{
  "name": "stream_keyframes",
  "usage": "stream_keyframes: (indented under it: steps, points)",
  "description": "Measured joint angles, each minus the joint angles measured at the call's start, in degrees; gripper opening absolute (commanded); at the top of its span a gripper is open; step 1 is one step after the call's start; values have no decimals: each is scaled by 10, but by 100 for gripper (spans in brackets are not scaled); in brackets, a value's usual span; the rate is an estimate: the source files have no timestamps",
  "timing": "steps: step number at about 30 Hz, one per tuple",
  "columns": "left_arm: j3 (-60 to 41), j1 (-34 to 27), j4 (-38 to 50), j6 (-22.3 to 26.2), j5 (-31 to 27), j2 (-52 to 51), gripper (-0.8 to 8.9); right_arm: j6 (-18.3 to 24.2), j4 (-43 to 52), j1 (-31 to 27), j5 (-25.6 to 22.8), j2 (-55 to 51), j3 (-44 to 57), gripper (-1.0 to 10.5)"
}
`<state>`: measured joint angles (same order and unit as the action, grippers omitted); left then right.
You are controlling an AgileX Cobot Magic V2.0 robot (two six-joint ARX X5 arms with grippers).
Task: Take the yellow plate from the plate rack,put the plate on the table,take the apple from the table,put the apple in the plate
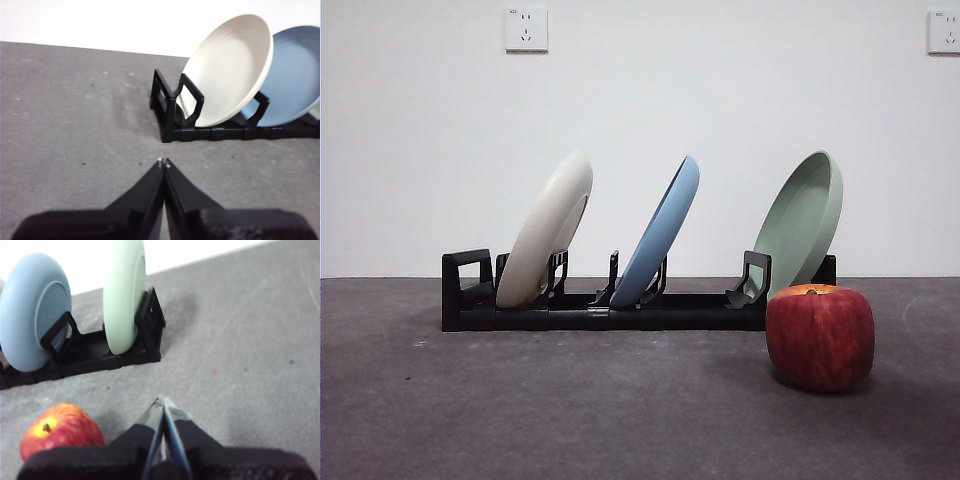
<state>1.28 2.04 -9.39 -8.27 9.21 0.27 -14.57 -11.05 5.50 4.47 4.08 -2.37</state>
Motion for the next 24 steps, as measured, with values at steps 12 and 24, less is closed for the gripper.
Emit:
stream_keyframes:
  steps: [12,24]
  points:
    - [155,0,3,-34,9,153,-6,-19,0,0,6,233,-226,-9]
    - [335,0,5,-34,123,417,-6,23,-90,0,185,423,-375,2]
